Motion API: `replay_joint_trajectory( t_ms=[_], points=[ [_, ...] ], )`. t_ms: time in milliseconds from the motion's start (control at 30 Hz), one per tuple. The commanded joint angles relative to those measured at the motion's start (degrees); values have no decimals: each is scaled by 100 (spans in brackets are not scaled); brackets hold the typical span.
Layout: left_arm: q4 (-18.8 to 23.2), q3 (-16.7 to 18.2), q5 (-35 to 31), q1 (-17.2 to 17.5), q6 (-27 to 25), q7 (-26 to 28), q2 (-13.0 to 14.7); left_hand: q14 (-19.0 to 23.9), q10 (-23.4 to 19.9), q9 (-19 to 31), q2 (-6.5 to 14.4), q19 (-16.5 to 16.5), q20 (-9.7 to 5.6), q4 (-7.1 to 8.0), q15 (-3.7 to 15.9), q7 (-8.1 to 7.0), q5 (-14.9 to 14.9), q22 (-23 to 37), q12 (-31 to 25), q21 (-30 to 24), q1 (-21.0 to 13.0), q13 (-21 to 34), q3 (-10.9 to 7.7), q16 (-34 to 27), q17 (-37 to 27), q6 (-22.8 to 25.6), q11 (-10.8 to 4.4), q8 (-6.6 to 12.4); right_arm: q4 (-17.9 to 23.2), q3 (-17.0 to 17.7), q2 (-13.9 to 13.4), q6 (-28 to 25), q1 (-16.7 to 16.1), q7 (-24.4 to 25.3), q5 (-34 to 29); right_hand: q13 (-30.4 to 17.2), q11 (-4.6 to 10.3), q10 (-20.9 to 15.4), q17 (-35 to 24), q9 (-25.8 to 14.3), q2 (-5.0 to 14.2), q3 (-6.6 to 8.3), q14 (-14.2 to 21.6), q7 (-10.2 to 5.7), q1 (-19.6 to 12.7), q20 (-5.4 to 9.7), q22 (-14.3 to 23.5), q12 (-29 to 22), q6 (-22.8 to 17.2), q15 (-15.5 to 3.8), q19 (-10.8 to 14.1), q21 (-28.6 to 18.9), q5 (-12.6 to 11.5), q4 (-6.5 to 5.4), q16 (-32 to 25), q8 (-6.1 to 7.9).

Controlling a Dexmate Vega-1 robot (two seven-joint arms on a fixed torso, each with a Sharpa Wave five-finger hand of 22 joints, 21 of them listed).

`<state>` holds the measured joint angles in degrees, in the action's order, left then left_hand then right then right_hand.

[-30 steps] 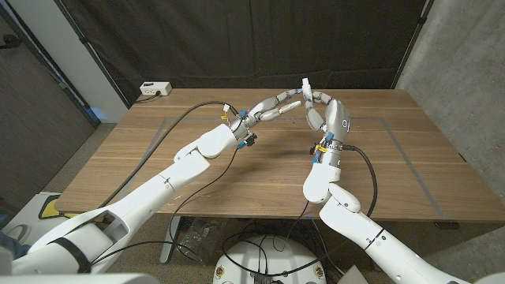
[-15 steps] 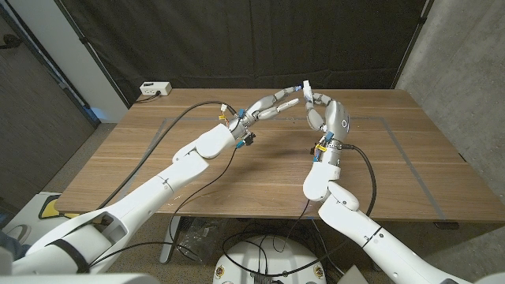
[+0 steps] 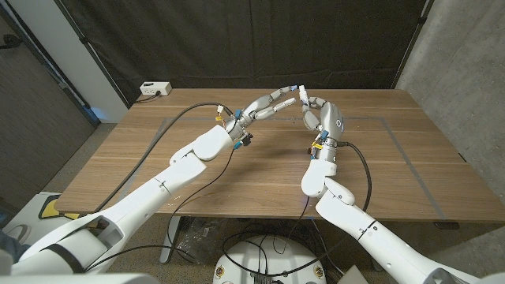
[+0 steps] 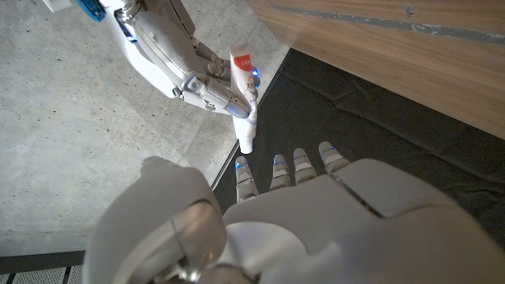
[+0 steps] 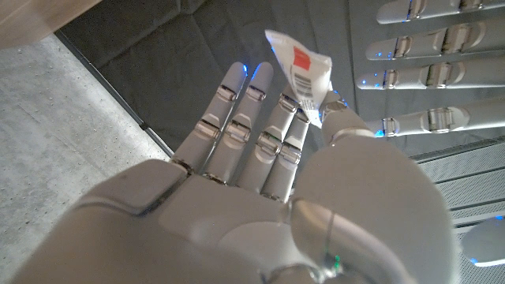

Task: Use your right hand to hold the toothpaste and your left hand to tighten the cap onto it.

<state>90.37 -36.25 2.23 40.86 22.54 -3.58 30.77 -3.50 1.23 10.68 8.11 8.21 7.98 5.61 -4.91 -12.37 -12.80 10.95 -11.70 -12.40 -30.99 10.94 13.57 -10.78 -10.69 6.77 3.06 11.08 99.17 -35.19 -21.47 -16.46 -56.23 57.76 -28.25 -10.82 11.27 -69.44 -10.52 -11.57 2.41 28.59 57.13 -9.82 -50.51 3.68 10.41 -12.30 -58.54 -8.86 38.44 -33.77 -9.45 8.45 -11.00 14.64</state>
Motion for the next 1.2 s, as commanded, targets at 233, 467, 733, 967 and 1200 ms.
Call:
replay_joint_trajectory(
  t_ms=[233, 467, 733, 967, 1200],
  points=[
    [-75, -78, -99, -109, -169, -42, -18, -18, -14, -4, -11, 22, -12, -19, 6, -2, -37, 15, -29, -26, -40, 3, 41, -18, -11, 87, 36, 60, 22, -70, -49, 119, 12, 121, 76, -18, -13, -14, -27, -29, 56, 30, 40, -86, -17, 442, -3, -11, -143, -299, -37, -33, -44, 0, 12, 19],
    [-150, -125, -99, -155, -163, -62, -54, -31, -2, -5, -11, 47, -3, -17, 3, -7, -38, 16, -24, -17, -40, 3, 43, -14, -11, 91, 58, 54, 204, -54, -123, 257, -97, 243, -17, -18, 0, -14, -28, -29, 55, 27, 44, -89, -12, 441, -3, -11, -150, -298, -36, -33, -43, -2, 10, 19],
    [-233, -159, -98, -234, -55, -109, -92, -28, -9, -5, -11, 48, -2, -14, 2, -3, -37, 16, -26, -18, -38, 3, 45, -15, -12, 125, 62, 62, 372, 9, -130, 253, -204, 299, -100, -18, -2, -31, -28, -29, 59, 29, 40, -91, -12, 443, -3, -17, -156, -305, -37, -32, -44, -2, 12, 17],
    [-227, -160, -91, -237, -23, -129, -85, -23, -8, -5, -11, 51, -5, -13, -3, -5, -37, 16, -25, -18, -37, 3, 47, -18, -12, 137, 61, 62, 402, 48, -120, 151, -252, 207, -84, -17, 7, -22, -27, -29, 54, 27, 38, -85, -9, 444, -3, -12, -158, -305, -36, -32, -44, -1, 13, 13],
    [-164, -128, -69, -183, -42, -112, -48, -22, -10, -5, -11, 39, -3, -11, -5, -6, -37, 16, -26, -23, -37, 3, 48, -18, -12, 149, 53, 62, 343, 46, -60, 21, -206, 120, -58, -17, -2, -17, -27, -30, 50, 24, 33, -92, -2, 443, -3, -9, -158, -291, -36, -32, -43, -3, 14, 10]
  ],
)
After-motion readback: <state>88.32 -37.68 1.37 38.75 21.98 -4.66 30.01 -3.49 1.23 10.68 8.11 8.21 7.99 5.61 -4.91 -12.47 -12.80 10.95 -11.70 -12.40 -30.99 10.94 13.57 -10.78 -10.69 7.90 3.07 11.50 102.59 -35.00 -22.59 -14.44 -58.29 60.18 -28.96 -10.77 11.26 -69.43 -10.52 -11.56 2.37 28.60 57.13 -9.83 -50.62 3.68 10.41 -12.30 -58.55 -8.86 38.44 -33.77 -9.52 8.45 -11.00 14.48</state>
